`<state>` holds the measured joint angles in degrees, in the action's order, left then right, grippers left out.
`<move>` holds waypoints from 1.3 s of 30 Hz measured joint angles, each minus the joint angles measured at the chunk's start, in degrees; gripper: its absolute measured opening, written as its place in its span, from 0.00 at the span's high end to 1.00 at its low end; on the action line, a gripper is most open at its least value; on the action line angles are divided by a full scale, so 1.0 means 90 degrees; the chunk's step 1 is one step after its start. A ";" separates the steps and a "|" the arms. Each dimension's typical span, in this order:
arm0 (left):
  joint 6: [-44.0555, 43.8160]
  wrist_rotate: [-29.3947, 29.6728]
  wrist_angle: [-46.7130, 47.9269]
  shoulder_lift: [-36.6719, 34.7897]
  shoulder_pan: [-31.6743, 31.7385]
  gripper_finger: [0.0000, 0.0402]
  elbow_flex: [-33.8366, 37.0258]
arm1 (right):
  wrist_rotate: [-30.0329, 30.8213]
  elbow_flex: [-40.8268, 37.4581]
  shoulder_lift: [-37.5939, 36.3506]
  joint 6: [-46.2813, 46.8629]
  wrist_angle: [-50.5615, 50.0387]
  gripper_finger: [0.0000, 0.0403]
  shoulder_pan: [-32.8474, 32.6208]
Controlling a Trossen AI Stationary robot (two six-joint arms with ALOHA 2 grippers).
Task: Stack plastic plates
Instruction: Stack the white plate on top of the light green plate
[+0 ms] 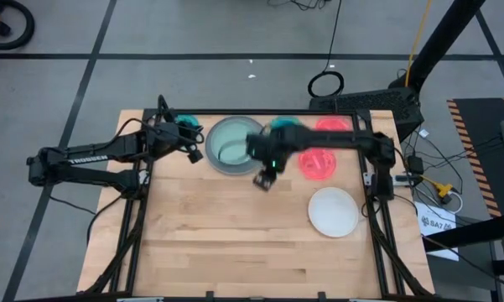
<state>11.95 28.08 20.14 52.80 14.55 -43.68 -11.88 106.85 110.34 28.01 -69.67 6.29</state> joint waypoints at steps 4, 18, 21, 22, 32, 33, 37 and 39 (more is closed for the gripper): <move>0.0022 -0.0186 0.0556 0.0000 -0.0130 0.92 0.0000 | 0.0316 -0.0195 -0.0023 0.0870 0.0012 0.68 -0.0991; 0.0310 -0.2497 0.0532 0.0051 -0.0120 0.92 0.0000 | 0.0513 -0.2416 -0.0873 0.4769 -0.0226 0.68 -0.2652; 0.0361 -0.2497 0.0569 0.0051 -0.0119 0.92 0.0000 | 0.0089 -0.3198 -0.1113 0.5564 0.0299 0.68 -0.2787; 0.0422 -0.2495 0.0572 0.0051 -0.0119 0.92 0.0000 | 0.0042 -0.3424 -0.1156 0.5763 0.0558 0.68 -0.2820; 0.0697 -0.2473 0.0212 0.0051 -0.0114 0.92 0.0000 | 0.0590 -0.4634 -0.1198 0.5949 0.1510 0.68 -0.2793; 0.0692 -0.2472 0.0212 0.0051 -0.0114 0.92 0.0000 | 0.0611 -0.4761 -0.1200 0.5900 0.1682 0.68 -0.2789; 0.0657 -0.2468 0.0212 0.0051 -0.0114 0.92 0.0000 | 0.0665 -0.5072 -0.1194 0.5799 0.2145 0.68 -0.2739; 0.0609 -0.2465 0.0214 0.0051 -0.0114 0.92 0.0000 | 0.0714 -0.5173 -0.1202 0.5754 0.2165 0.69 -0.2732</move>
<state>17.43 5.89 22.06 53.25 13.52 -43.68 -5.46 60.29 99.53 79.80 -50.19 -18.30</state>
